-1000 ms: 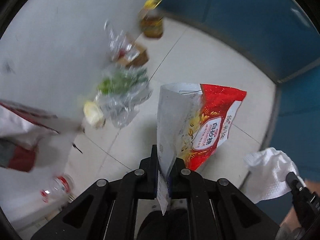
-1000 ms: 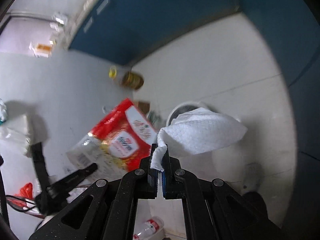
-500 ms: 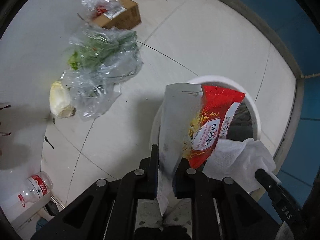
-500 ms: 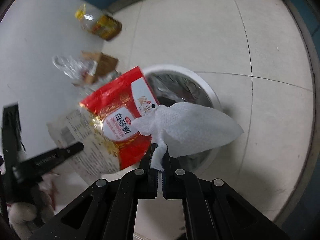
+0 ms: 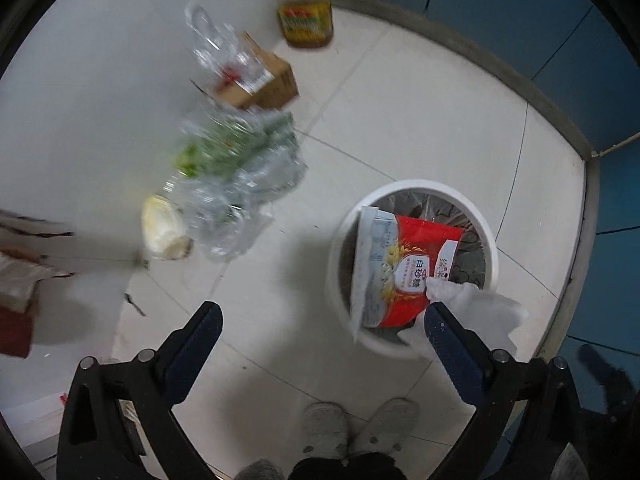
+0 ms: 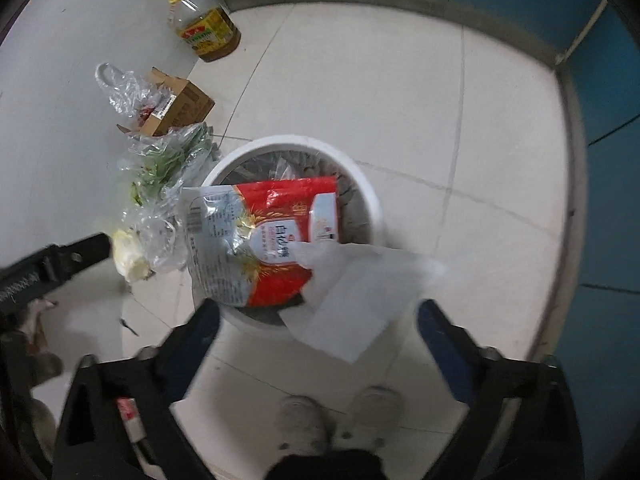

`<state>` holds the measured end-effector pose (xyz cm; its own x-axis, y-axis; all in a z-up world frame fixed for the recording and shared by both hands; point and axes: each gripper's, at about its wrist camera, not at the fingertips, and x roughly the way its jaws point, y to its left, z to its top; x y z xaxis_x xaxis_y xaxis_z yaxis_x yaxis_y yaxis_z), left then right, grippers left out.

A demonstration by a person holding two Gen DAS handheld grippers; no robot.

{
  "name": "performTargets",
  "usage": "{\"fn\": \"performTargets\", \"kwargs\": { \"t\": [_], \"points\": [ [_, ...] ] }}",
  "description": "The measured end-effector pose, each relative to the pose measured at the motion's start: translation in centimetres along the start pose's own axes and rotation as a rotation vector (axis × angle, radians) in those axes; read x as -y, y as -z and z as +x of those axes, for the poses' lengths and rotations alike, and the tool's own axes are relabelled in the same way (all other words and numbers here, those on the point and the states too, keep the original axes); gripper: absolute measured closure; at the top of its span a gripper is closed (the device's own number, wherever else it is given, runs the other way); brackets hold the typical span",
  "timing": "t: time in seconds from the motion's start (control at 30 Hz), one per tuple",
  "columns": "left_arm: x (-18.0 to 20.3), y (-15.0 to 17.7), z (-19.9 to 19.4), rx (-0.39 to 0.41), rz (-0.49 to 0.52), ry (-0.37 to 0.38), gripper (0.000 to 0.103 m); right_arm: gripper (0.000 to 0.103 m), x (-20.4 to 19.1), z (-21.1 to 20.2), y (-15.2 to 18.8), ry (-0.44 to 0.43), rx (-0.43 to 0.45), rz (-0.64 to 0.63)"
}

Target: Collect trash

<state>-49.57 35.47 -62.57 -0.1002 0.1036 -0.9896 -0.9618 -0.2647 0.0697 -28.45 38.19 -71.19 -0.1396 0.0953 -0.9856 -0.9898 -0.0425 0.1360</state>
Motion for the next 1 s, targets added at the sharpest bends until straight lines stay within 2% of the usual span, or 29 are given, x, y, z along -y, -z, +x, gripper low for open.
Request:
{"fn": "performTargets", "kwargs": {
  "t": [0.13,0.4,0.63,0.83,1.0],
  "points": [
    [-1.1,2.9,-8.2,0.077,-0.015,-0.006,0.000,0.000,-0.7,-7.2,1.8,0.065,0.056,-0.040],
    [-1.7,8.9,-25.5,0.240,0.031,0.013,0.000,0.000,-1.2,-24.9,7.7,0.086,0.182,-0.053],
    [-3.3,15.0,-40.3,0.373,0.091,0.100,0.000,0.000,-1.9,-43.0,14.9,0.099,0.330,-0.038],
    [-5.2,20.5,-50.0,0.458,0.132,0.163,0.000,0.000,-2.8,-56.4,21.9,0.096,0.448,0.004],
    [-6.7,23.6,-54.6,0.454,0.145,0.229,0.000,0.000,-3.4,-63.8,26.0,0.042,0.503,0.020]
  ]
}}
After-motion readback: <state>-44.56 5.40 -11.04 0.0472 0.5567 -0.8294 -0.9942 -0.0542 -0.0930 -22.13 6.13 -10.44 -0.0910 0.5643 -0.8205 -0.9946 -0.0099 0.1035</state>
